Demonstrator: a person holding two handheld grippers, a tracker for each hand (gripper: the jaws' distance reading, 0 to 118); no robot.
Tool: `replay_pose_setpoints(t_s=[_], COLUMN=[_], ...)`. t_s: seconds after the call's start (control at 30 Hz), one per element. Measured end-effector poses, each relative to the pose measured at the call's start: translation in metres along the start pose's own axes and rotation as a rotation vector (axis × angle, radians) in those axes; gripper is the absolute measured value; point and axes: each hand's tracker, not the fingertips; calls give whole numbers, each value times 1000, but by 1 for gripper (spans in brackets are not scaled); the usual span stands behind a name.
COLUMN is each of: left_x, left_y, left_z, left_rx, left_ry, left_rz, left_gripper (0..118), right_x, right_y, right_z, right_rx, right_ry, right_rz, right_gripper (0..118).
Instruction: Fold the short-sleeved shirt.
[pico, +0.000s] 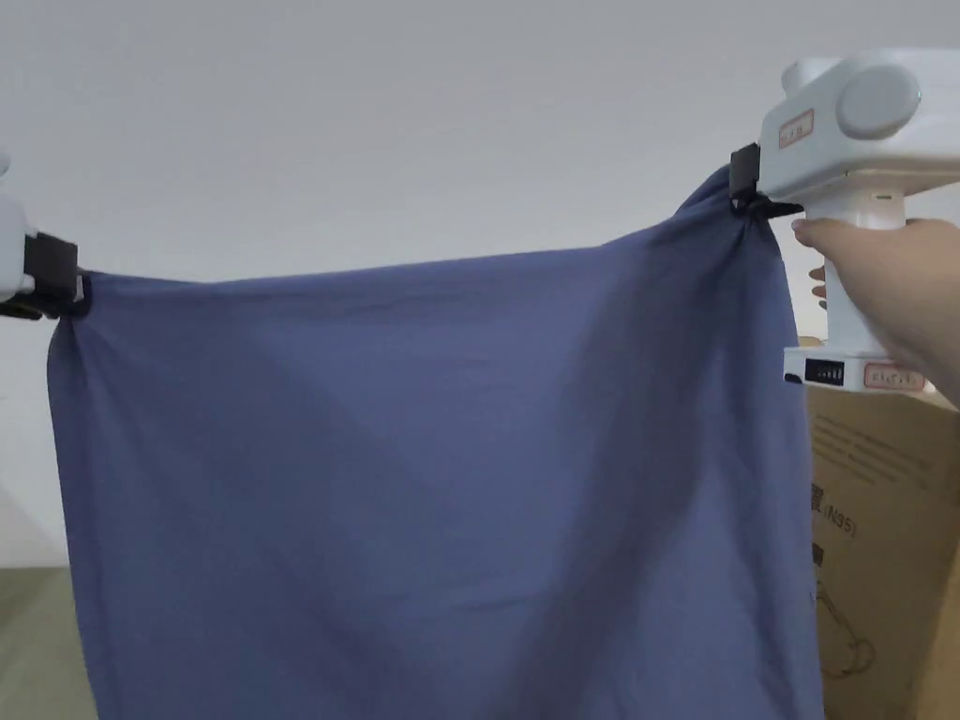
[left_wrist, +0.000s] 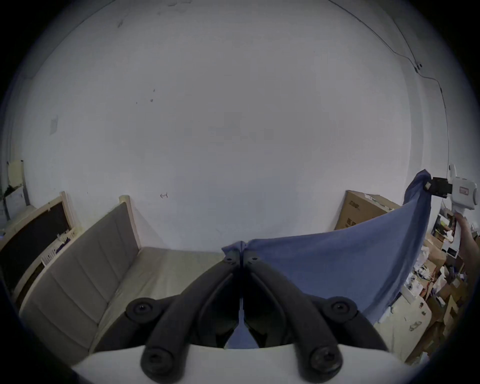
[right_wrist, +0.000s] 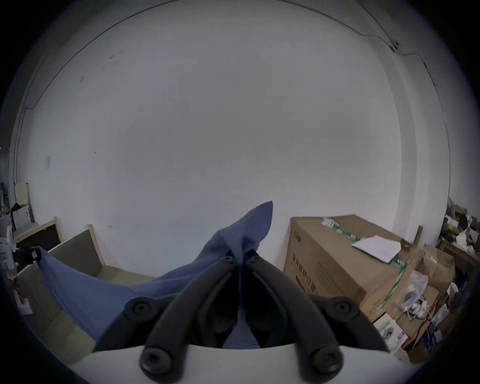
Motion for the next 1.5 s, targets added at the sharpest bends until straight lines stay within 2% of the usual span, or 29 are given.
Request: replay_pose_setpoints(t_s=[0.23, 0.37, 0.53, 0.67, 0.73, 0.83, 0.97, 1.0, 1.07, 1.17, 1.27, 1.4, 1.5], left_x=[3, 10, 13, 16, 10, 9, -11, -17, -23, -25, -25, -15, -11], left_y=[15, -12, -116, -239, -309, -395, -465, -486, -499, -514, -524, -525, -527], left_z=[-52, -76, -115, -118, -109, -72, -17, 0, 32, 87, 120, 151, 154], left_rx=[12, -19, -239, -528, -696, -843, -982, -982, -1002, -1012, -1035, -1052, -1087], left_ry=[52, 70, 12, -42, -61, -76, -85, -99, -109, -135, -138, -145, -134], left_rz=[-34, -26, 40, 37, 42, 26, 25, 31, 23, 55, 80, 62, 98], left_gripper=[0, 0, 0, 0, 0, 0, 0, 0, 0, 0, 0, 0, 0], right_x=[-12, -13, 0, 14, 23, 41, 64, 69, 76, 90, 94, 95, 92], right_y=[0, -46, -180, -317, -396, -491, -570, -580, -592, -592, -594, -594, -594], right_z=[-34, -56, -87, -77, -56, -12, 76, 97, 147, 198, 232, 257, 258], right_rx=[40, -9, -235, -496, -670, -897, -1099, -1127, -1178, -1124, -1200, -1209, -1259], right_ry=[-30, -31, -20, 39, 56, 76, 154, 176, 209, 219, 245, 272, 243], right_rz=[20, 10, -50, -19, 0, 17, 41, 58, 42, 17, -1, 39, -15], right_gripper=[1, 1, 1, 1, 1, 1, 1, 1, 1, 1, 1, 1, 2])
